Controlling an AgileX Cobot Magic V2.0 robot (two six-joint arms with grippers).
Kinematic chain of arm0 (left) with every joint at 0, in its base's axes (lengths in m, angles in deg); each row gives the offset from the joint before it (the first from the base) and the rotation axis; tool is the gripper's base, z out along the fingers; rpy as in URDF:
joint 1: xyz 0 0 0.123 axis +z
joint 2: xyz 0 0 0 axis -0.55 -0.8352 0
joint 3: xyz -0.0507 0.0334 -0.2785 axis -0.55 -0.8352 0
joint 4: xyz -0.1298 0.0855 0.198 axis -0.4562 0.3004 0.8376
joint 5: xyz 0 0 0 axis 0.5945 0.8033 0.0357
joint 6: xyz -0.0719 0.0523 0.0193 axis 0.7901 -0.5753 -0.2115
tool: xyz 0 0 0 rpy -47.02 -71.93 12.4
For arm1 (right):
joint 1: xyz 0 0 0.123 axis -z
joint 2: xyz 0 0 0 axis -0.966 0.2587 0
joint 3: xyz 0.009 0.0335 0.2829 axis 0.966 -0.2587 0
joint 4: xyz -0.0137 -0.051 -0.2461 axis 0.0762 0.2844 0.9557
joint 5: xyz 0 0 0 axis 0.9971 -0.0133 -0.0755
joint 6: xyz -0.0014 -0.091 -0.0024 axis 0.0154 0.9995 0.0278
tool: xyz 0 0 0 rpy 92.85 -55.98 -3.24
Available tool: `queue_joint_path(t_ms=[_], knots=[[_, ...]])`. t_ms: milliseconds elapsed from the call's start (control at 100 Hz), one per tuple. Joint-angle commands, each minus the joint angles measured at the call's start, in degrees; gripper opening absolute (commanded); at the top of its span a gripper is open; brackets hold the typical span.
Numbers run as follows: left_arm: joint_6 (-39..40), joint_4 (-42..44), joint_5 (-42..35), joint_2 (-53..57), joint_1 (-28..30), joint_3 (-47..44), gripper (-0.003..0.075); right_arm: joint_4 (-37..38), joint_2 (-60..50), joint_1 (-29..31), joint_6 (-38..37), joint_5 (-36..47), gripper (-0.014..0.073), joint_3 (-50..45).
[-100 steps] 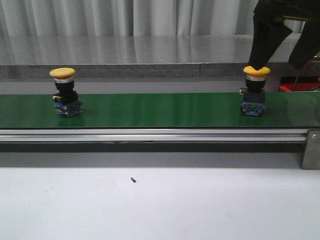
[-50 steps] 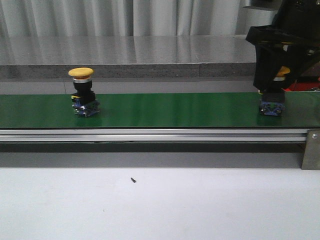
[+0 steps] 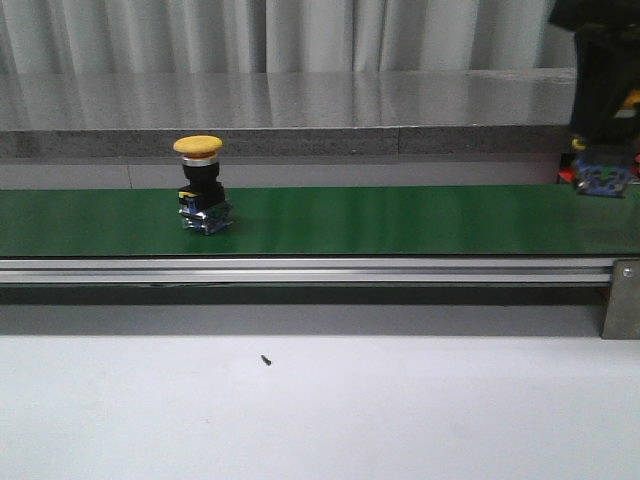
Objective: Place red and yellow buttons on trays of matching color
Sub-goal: 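Grasp the first yellow button at the belt's far end with the right gripper, then lower the yellow button into the yellow tray and open the right gripper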
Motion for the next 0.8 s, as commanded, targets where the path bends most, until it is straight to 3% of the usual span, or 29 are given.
queue_joint_path(t_ms=[0, 290, 500, 790], knots=[[0.13, -0.88, -3.8, -0.18, -0.45, 1.78, -0.002, 0.18, -5.17, 2.79, -0.25, -1.17, 0.0206, 1.69], [0.13, -0.88, -3.8, -0.18, -0.45, 1.78, -0.002, 0.13, -7.63, 15.93, -0.47, -3.63, 0.0206, 0.32], [0.13, -0.88, -3.8, -0.18, -0.45, 1.78, -0.002, 0.13, -7.63, 23.76, -0.47, 2.81, 0.0206, -6.77], [0.13, -0.88, -3.8, -0.18, -0.45, 1.78, -0.002, -2.2, -4.0, 25.98, -0.47, 11.03, 0.0206, -11.45]])
